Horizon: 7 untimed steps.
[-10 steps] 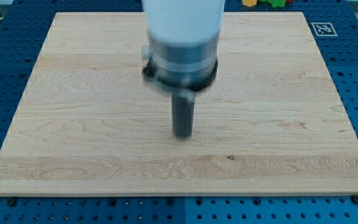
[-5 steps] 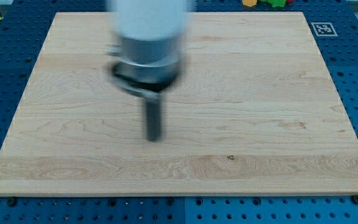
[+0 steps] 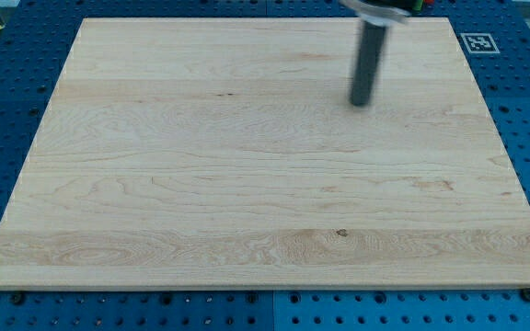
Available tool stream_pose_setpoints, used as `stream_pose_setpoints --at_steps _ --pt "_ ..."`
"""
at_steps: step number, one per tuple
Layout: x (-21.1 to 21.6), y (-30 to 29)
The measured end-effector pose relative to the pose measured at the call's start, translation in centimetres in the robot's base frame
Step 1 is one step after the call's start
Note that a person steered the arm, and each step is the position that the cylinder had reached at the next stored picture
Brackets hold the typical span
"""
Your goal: Move your arm to the bottom right of the board
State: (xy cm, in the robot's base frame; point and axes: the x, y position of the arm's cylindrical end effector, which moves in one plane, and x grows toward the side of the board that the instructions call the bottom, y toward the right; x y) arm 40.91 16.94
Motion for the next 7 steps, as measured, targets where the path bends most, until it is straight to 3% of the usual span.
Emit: stream_pose_setpoints --at_steps 1,2,3,4,5,6,7 --pt "11.2 9.9" --pt "18.6 13.8" --pt "19.8 0.6" --pt "6.8 -2.7" --pt "11.0 10.1" --pt "19.6 11.5" --pt "11.6 5.0"
